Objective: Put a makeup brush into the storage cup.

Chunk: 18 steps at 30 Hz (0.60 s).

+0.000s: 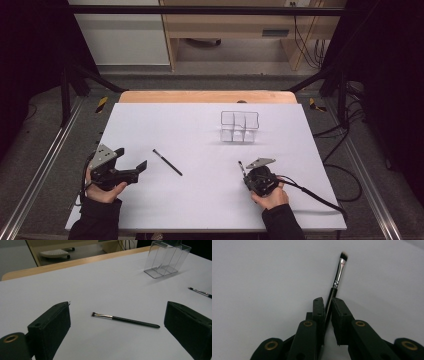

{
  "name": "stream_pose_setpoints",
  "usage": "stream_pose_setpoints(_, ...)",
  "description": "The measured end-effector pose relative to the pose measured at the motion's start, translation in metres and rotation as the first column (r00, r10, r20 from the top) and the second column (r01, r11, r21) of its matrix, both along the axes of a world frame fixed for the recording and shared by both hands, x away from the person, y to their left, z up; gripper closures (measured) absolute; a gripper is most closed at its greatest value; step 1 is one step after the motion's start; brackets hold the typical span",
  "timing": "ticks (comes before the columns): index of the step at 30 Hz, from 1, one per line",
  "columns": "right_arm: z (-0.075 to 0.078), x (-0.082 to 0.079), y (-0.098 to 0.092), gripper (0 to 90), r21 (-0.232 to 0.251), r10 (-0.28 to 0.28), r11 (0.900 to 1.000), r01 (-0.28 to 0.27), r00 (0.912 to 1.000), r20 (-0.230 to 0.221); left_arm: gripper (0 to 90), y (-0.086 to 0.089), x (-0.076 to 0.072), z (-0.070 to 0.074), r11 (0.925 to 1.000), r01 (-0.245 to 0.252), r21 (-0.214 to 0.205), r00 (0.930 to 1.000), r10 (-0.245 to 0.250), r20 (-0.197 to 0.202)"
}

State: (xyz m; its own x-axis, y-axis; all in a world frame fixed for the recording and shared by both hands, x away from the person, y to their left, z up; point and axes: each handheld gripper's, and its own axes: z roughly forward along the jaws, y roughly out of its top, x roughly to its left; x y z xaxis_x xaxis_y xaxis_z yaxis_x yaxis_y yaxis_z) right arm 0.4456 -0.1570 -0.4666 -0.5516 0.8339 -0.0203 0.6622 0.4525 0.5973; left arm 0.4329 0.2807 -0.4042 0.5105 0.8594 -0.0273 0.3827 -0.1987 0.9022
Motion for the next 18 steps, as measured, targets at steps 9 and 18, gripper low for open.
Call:
stream_pose_setpoints(9,0.001,0.004,-0.014,83.6,0.015,-0.004,0.9999,0.005,0.9999,-0.017,6.0,0.000,0.000,-0.001,1.0000,0.001,0.003,1.0000,-0.001,-0.002)
stream_pose_setpoints(18,0.014,0.007,-0.020,70.3,0.043,-0.012,0.9990,0.013,0.9999,-0.011,6.1,0.001,0.000,0.001,1.0000,-0.001,0.003,1.0000,0.001,0.003)
